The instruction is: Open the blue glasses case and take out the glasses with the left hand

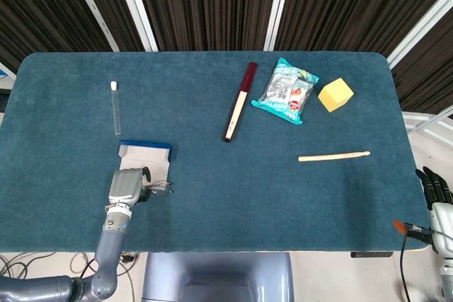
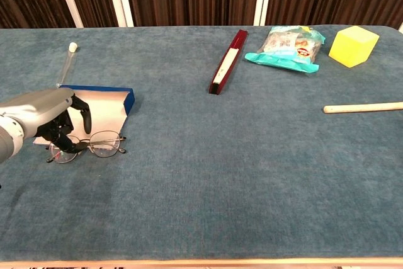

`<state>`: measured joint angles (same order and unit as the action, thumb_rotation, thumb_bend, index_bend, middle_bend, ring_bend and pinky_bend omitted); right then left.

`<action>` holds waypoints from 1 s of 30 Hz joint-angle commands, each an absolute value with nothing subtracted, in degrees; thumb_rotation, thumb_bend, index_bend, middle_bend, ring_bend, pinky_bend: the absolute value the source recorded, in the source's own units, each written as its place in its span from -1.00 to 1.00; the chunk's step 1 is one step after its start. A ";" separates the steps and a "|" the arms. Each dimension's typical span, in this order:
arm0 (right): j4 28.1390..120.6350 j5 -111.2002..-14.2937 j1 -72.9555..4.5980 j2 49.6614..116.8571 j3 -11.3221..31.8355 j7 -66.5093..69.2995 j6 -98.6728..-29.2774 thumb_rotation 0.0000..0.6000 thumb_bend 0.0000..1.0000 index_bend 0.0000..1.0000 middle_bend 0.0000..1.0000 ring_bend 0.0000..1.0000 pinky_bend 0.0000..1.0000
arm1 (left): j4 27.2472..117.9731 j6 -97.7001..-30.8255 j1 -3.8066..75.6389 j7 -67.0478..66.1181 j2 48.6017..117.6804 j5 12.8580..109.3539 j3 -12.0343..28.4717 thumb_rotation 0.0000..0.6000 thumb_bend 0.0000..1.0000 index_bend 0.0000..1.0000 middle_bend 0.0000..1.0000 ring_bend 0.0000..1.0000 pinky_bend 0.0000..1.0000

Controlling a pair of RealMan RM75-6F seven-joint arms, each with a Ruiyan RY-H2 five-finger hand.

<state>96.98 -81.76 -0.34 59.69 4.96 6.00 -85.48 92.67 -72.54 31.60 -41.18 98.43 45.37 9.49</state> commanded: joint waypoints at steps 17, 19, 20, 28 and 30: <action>96.95 -81.68 -0.33 59.67 5.02 6.12 -85.55 1.00 -0.64 -1.00 -1.00 -1.00 -0.61 | 92.16 -72.26 32.01 -41.54 98.92 44.22 9.46 1.00 -0.05 0.22 1.00 0.95 1.00; 96.92 -81.68 -0.31 59.67 5.02 6.13 -85.57 1.00 -0.64 -1.00 -1.00 -1.00 -0.61 | 92.35 -72.23 32.04 -41.37 98.85 44.28 9.53 1.00 -0.04 0.23 1.00 0.96 1.00; 96.92 -81.69 -0.32 59.68 5.02 6.13 -85.58 1.00 -0.64 -1.00 -1.00 -1.00 -0.61 | 92.47 -72.21 32.07 -41.33 98.83 44.30 9.57 1.00 -0.04 0.23 1.00 0.96 1.00; 96.93 -81.68 -0.35 59.72 5.02 6.04 -85.53 1.00 -0.65 -1.00 -1.00 -1.00 -0.61 | 94.64 -72.40 33.69 -42.23 99.53 44.97 10.94 1.00 -0.04 0.23 1.00 0.96 1.00; 96.93 -81.63 -0.36 59.71 5.03 6.06 -85.50 1.00 -0.65 -1.00 -1.00 -1.00 -0.61 | 95.09 -72.52 34.49 -42.92 100.30 44.82 11.61 1.00 -0.04 0.23 1.00 0.96 1.00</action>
